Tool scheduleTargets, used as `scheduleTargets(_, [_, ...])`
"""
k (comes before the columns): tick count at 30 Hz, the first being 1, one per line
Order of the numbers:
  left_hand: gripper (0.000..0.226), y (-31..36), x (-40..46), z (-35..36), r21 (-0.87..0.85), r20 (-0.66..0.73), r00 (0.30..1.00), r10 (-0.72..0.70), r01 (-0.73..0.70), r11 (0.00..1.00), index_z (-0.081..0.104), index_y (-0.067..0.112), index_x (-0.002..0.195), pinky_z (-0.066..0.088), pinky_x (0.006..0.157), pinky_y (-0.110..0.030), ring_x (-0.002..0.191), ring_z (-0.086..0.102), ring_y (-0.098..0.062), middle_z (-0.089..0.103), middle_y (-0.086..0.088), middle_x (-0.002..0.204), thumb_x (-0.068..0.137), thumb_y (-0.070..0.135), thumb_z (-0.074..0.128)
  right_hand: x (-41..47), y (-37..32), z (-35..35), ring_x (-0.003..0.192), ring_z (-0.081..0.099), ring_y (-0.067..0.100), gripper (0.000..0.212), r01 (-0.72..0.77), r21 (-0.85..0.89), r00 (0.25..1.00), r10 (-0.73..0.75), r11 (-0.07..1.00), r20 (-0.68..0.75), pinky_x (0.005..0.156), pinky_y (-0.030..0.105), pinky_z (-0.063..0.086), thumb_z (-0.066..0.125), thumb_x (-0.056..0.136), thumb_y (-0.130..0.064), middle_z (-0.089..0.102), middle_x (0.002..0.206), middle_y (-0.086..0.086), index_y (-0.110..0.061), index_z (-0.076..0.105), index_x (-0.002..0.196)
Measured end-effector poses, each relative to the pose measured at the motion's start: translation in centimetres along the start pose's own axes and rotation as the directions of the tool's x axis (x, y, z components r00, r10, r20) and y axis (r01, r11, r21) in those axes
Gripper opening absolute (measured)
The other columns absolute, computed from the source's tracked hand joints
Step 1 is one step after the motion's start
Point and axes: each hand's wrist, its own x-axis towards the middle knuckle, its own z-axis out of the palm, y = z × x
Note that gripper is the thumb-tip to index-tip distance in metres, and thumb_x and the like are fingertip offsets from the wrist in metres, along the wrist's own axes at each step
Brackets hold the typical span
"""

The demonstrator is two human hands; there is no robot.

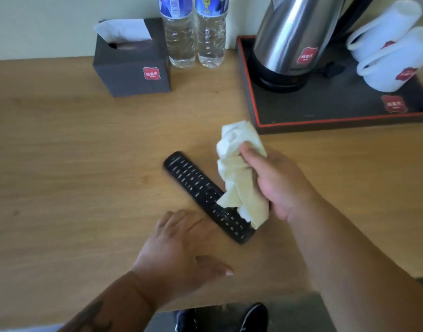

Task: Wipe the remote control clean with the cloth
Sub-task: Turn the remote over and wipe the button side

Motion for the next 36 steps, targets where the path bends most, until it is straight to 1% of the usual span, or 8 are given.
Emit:
scheduleTargets(3, [0.070,-1.2,1.9,-1.1,0.128,-0.161,0.985,0.059,-0.038,0.991,0.057,0.025,0.118,0.043,0.090,-0.042,0.105,0.054,-0.023,0.059,0.000,0.116,0.070,0.074,0.065,0.1,-0.9,-3.0,0.078,0.074,0.028,0.030,0.099,-0.119,0.990,-0.110,0.988,-0.092,0.075,0.055,0.060,0.061,0.093,-0.044,0.077,0.086,0.007,-0.017,0.073,0.091])
scheduleTargets(7, [0.102,-3.4,4.6,-2.6,0.221,-0.054,0.990,-0.133,0.142,0.965,0.044,0.021,0.141,0.022,0.112,-0.043,0.130,0.037,-0.024,0.048,0.000,0.139,0.065,0.088,0.052,-0.4,-0.4,-6.3,0.079,0.071,0.009,0.009,0.144,-0.360,0.973,-0.198,0.922,-0.117,0.074,0.037,0.056,0.062,0.092,-0.038,0.074,0.088,-0.012,-0.033,0.069,0.096])
scheduleTargets(12, [0.109,-3.4,3.5,-3.9,0.243,-0.030,0.975,-0.222,0.222,0.944,0.042,0.023,0.143,0.024,0.112,-0.041,0.129,0.040,-0.021,0.052,0.002,0.138,0.060,0.092,0.050,-0.6,-0.3,-6.0,0.082,0.061,-0.005,0.023,0.211,-0.594,0.965,-0.264,0.776,-0.001,0.065,0.021,0.043,0.055,0.095,-0.034,0.066,0.090,-0.030,-0.050,0.062,0.112])
scheduleTargets(18, [0.075,-5.1,1.8,-3.5,0.141,-0.025,0.959,-0.283,0.284,0.948,0.058,0.025,0.124,0.043,0.097,-0.042,0.112,0.051,-0.021,0.058,0.007,0.118,0.076,0.083,0.047,-0.5,-0.9,-4.8,0.087,0.060,0.000,0.024,0.275,-0.663,0.943,-0.331,0.696,0.044,0.067,0.022,0.042,0.054,0.096,-0.033,0.066,0.095,-0.023,-0.047,0.061,0.114])
scheduleTargets(23, [0.066,-4.3,4.9,-1.4,0.076,-0.043,0.982,-0.185,0.187,0.979,0.059,0.027,0.121,0.042,0.092,-0.036,0.109,0.047,-0.016,0.056,0.009,0.112,0.075,0.074,0.054,-1.0,-1.7,-0.4,0.095,0.061,0.014,0.027,0.468,-0.837,0.807,-0.523,0.284,0.274,0.073,0.030,0.050,0.062,0.088,-0.029,0.061,0.118,-0.014,-0.035,0.067,0.114])
scheduleTargets(26, [0.059,-3.9,5.6,-0.7,0.060,-0.075,0.984,-0.161,0.166,0.984,0.059,0.022,0.118,0.046,0.087,-0.042,0.103,0.045,-0.020,0.059,0.001,0.110,0.072,0.059,0.052,-0.8,0.1,3.8,0.092,0.059,0.022,0.045,0.490,-0.869,0.772,-0.494,0.060,0.401,0.067,0.033,0.048,0.049,0.086,-0.062,0.062,0.117,-0.006,-0.030,0.069,0.112])
scheduleTargets(28, [0.056,-3.9,5.7,-0.6,0.052,-0.081,0.981,-0.173,0.178,0.983,0.061,0.021,0.114,0.045,0.088,-0.042,0.103,0.047,-0.022,0.061,-0.002,0.109,0.071,0.056,0.050,-0.5,1.4,4.9,0.087,0.057,0.023,0.053,0.484,-0.874,0.779,-0.482,0.054,0.401,0.062,0.034,0.046,0.039,0.091,-0.064,0.063,0.112,-0.004,-0.026,0.071,0.108])
scheduleTargets(36, [0.064,-4.4,5.8,-0.7,0.088,-0.058,0.986,-0.156,0.161,0.983,0.061,0.026,0.110,0.039,0.093,-0.035,0.105,0.050,-0.018,0.056,0.007,0.107,0.073,0.078,0.055,0.4,1.2,-0.5,0.070,0.058,0.020,0.009,0.328,-0.945,0.804,-0.525,0.000,0.279,0.051,0.024,0.033,0.067,0.076,-0.038,0.065,0.091,-0.010,-0.031,0.071,0.080])
